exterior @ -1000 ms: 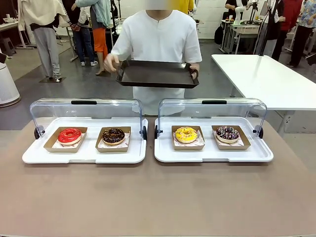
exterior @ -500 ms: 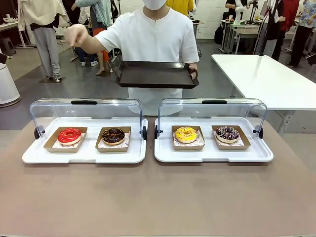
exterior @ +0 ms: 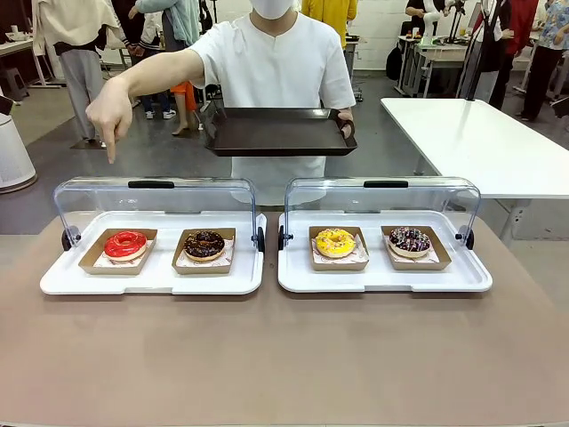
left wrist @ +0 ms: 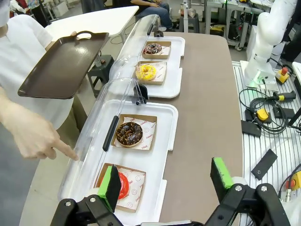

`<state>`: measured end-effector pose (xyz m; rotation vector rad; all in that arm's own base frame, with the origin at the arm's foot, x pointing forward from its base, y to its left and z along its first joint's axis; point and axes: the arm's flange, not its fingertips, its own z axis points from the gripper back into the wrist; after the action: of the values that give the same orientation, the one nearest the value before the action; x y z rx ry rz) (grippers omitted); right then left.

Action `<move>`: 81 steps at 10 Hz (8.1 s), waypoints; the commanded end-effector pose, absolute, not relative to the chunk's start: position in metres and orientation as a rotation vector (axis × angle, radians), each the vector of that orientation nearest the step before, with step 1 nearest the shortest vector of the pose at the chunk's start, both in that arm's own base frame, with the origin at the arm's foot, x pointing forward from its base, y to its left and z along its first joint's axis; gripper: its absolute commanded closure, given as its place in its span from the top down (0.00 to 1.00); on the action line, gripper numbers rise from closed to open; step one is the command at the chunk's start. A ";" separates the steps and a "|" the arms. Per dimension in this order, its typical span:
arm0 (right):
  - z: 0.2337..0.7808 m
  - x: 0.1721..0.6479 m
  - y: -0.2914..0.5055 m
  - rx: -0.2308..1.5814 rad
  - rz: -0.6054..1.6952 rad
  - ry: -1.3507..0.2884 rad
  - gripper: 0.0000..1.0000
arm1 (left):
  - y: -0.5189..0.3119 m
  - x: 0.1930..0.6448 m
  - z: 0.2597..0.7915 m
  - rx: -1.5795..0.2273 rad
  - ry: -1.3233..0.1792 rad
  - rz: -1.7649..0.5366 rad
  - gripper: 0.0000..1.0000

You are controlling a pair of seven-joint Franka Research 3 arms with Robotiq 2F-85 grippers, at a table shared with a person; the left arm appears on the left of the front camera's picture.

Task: Provide the desired donut to the person.
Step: Pick up and lift the Paper togo box containing the Donut pointed at by the person.

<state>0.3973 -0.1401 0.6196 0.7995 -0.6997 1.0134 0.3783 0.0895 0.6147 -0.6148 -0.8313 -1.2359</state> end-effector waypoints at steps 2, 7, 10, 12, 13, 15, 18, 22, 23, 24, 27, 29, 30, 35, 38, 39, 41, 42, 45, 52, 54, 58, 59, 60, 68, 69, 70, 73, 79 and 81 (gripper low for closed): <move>0.621 0.397 -0.139 0.806 1.020 -0.701 1.00 | 0.089 0.379 0.616 -0.618 -0.837 -1.238 1.00; 0.621 0.397 -0.139 0.806 1.020 -0.701 1.00 | 0.089 0.379 0.616 -0.618 -0.837 -1.238 1.00; 0.621 0.397 -0.139 0.806 1.020 -0.701 1.00 | 0.089 0.379 0.616 -0.618 -0.837 -1.238 1.00; 0.621 0.397 -0.139 0.806 1.020 -0.701 1.00 | 0.089 0.379 0.616 -0.618 -0.837 -1.238 1.00; 0.621 0.397 -0.139 0.806 1.020 -0.701 1.00 | 0.089 0.379 0.616 -0.618 -0.837 -1.238 1.00; 0.621 0.397 -0.139 0.806 1.020 -0.701 1.00 | 0.085 0.363 0.603 -0.522 -0.758 -1.321 1.00; 0.621 0.397 -0.139 0.806 1.020 -0.701 1.00 | 0.050 0.398 0.560 -0.270 -0.442 -1.503 1.00; 0.621 0.397 -0.139 0.806 1.020 -0.701 1.00 | 0.001 0.419 0.478 -0.104 -0.150 -1.631 1.00; 0.621 0.397 -0.139 0.806 1.020 -0.701 1.00 | -0.002 0.429 0.456 -0.115 -0.114 -1.593 1.00; 0.621 0.397 -0.139 0.806 1.020 -0.701 1.00 | -0.005 0.439 0.438 -0.110 -0.091 -1.566 1.00; 0.621 0.397 -0.139 0.806 1.020 -0.701 1.00 | -0.009 0.453 0.397 -0.047 -0.084 -1.563 1.00; 0.621 0.397 -0.139 0.806 1.020 -0.701 1.00 | -0.006 0.454 0.404 -0.076 -0.117 -1.591 1.00; 0.621 0.397 -0.139 0.806 1.020 -0.701 1.00 | -0.007 0.456 0.393 -0.089 -0.094 -1.571 1.00; 0.621 0.397 -0.139 0.806 1.020 -0.701 1.00 | -0.007 0.456 0.393 -0.089 -0.094 -1.571 1.00; 0.621 0.397 -0.139 0.806 1.020 -0.701 1.00 | -0.009 0.460 0.384 -0.022 -0.128 -1.595 1.00; 0.621 0.397 -0.139 0.806 1.020 -0.701 1.00 | -0.012 0.452 0.379 0.016 -0.133 -1.578 1.00; 0.621 0.397 -0.139 0.806 1.020 -0.701 1.00 | -0.013 0.447 0.376 0.050 -0.129 -1.566 1.00; 0.621 0.397 -0.139 0.806 1.020 -0.701 1.00 | -0.012 0.446 0.370 0.048 -0.115 -1.553 1.00; 0.621 0.397 -0.139 0.806 1.020 -0.701 1.00 | -0.009 0.456 0.352 0.023 -0.139 -1.534 1.00; 0.621 0.397 -0.139 0.806 1.020 -0.701 1.00 | -0.014 0.470 0.324 0.114 -0.162 -1.508 1.00; 0.621 0.397 -0.139 0.806 1.020 -0.701 1.00 | -0.014 0.474 0.324 0.126 -0.172 -1.502 1.00; 0.621 0.397 -0.139 0.806 1.020 -0.701 1.00 | -0.012 0.478 0.323 0.113 -0.188 -1.515 0.91; 0.621 0.397 -0.139 0.806 1.020 -0.701 1.00 | -0.012 0.476 0.324 0.129 -0.181 -1.516 0.44; 0.621 0.397 -0.139 0.806 1.020 -0.701 1.00 | -0.011 0.477 0.325 0.129 -0.185 -1.518 0.34; 0.621 0.397 -0.139 0.806 1.020 -0.701 1.00 | -0.008 0.479 0.326 0.123 -0.168 -1.519 0.00; 0.621 0.397 -0.139 0.806 1.020 -0.701 1.00 | -0.008 0.479 0.326 0.121 -0.161 -1.520 0.00; 0.621 0.397 -0.139 0.806 1.020 -0.701 1.00 | -0.007 0.479 0.327 0.112 -0.147 -1.533 0.00; 0.621 0.397 -0.139 0.806 1.020 -0.701 1.00 | -0.003 0.479 0.341 0.052 -0.099 -1.606 0.00; 0.621 0.397 -0.139 0.806 1.020 -0.701 1.00 | 0.005 0.448 0.483 0.054 0.019 -1.561 0.00; 0.621 0.397 -0.139 0.806 1.020 -0.701 1.00 | -0.002 0.441 0.534 0.052 0.019 -1.538 0.00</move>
<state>0.3977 -0.1397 0.6199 0.8001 -0.6981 1.0149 0.4369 0.0050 0.5185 0.0431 -0.0054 -1.5639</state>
